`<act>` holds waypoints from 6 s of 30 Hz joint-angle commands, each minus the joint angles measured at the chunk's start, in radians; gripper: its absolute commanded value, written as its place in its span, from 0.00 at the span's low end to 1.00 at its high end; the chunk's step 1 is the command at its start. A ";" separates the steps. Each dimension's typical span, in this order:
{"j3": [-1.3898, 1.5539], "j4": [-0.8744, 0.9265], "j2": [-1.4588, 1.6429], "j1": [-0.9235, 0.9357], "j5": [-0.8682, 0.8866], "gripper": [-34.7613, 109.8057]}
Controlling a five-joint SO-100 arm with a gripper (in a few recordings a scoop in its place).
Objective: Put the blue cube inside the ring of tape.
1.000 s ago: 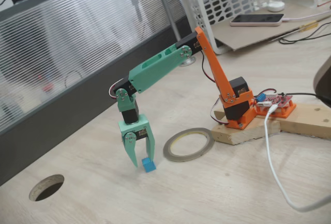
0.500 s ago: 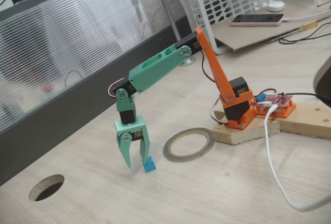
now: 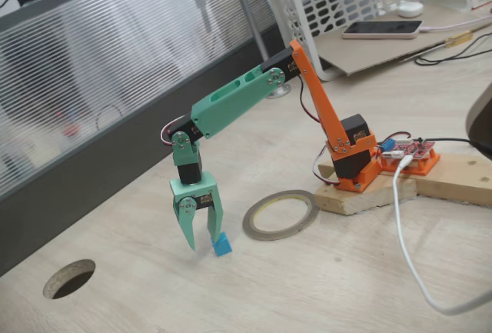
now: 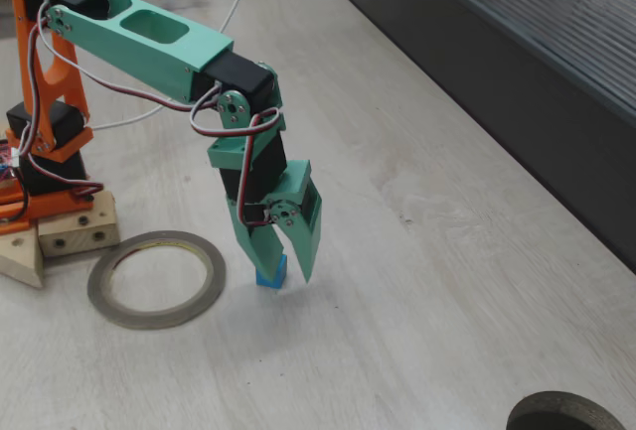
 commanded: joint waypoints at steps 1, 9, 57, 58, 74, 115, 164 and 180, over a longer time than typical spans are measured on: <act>-0.005 0.018 0.044 -0.003 -0.061 0.44; -0.003 0.043 0.046 -0.003 -0.138 0.44; -0.216 0.529 -0.052 -0.005 -0.124 0.73; -0.216 0.531 -0.091 -0.006 -0.124 0.73; -0.221 0.515 -0.147 -0.008 -0.124 0.73; -0.114 0.310 -0.133 -0.003 -0.124 0.72; -0.130 0.293 -0.129 -0.009 -0.126 0.26; -0.127 0.293 -0.002 -0.012 -0.126 0.26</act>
